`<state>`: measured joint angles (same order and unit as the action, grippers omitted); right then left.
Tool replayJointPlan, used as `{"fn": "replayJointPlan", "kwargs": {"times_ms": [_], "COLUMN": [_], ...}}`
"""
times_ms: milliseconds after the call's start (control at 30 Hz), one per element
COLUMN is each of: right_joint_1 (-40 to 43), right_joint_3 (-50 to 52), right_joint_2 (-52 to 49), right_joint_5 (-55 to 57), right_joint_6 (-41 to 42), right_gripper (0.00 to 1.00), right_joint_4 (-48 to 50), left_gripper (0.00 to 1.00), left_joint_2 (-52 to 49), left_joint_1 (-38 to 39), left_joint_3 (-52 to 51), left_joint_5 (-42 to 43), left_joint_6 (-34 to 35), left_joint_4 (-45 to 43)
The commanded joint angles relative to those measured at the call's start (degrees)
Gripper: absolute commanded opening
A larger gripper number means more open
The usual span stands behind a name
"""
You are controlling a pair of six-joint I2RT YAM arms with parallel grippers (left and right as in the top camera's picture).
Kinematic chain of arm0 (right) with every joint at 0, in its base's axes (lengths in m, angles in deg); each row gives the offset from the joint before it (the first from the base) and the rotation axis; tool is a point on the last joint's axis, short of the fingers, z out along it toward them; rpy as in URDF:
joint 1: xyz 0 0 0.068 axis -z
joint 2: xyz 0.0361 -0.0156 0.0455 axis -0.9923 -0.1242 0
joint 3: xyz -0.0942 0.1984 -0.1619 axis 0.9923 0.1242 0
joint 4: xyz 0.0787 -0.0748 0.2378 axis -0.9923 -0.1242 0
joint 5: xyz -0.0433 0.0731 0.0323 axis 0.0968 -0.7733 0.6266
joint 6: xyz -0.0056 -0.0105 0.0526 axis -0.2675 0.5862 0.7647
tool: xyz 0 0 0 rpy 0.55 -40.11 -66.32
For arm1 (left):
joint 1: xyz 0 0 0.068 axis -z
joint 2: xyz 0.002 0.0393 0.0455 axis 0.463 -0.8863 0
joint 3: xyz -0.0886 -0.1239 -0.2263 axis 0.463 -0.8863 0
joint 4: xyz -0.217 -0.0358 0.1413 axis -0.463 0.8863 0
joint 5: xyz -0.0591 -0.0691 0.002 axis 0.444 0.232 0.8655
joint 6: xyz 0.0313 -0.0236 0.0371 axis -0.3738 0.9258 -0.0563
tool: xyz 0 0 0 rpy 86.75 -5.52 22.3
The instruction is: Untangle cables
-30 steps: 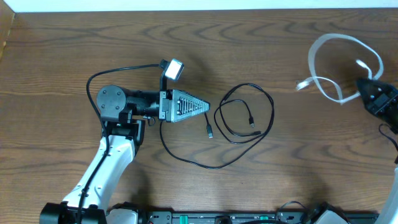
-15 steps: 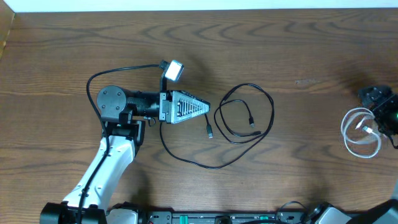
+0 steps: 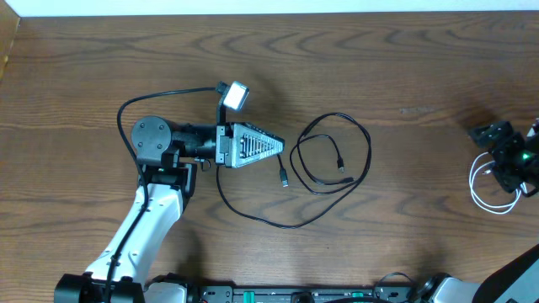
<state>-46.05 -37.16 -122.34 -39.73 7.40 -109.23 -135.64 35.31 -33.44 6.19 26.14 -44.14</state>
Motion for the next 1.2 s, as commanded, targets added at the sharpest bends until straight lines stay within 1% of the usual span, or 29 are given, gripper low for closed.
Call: {"fn": "replayJointPlan", "kwargs": {"times_ms": [0, 133, 267, 467, 700, 900, 1000, 1100, 1167], "right_joint_1": [-1.7, -4.37, -7.87, -12.13, -12.46, -12.44, -12.44, -12.0, -11.08], "right_joint_3": [-0.11, 0.98, 1.4, 1.38, 1.38, 1.38, 1.38, 1.18, -0.22], "right_joint_2": [-0.72, -1.7, -4.33, -10.14, -18.23, -23.82, -25.79, -26.18, -25.99], "right_joint_5": [8.66, 16.83, 21.46, 22.73, 21.97, 11.69, 1.88, -5.79, -8.09], "right_joint_6": [0.57, 1.07, 1.22, 1.18, 1.92, 2.05, 2.34, 6.67, 11.98], "right_gripper": [0.99, 0.99, 0.99, 0.98, 0.99, 0.98, 0.99, 0.99, 0.99], "right_joint_4": [-0.24, 0.76, 2.51, 6.97, 13.99, 25.79, 35.04, 42.8, 44.06], "left_gripper": [0.94, 0.94, 0.94, 0.94, 0.94, 0.94, 0.94, 0.94, 0.94], "left_joint_2": [-0.11, -0.11, -0.11, -0.11, -0.11, -0.11, -0.11, -0.11, -0.11], "left_joint_1": [0.17, 0.17, 0.17, 0.17, 0.17, 0.17, 0.17, 0.17, 0.17], "left_joint_3": [-1.18, -2.19, -2.21, -2.21, -2.21, -2.21, -2.21, -2.21, -2.21], "left_joint_5": [0.31, 0.31, 0.28, 0.28, 0.28, 0.28, 0.28, 0.28, 0.28], "left_joint_6": [-1.46, -1.66, -1.84, -2.71, -2.78, -4.22, -4.24, -4.22, -4.2], "left_joint_4": [-0.33, -0.31, -0.33, -0.33, -0.33, -0.33, -0.33, -0.33, -0.31]}}
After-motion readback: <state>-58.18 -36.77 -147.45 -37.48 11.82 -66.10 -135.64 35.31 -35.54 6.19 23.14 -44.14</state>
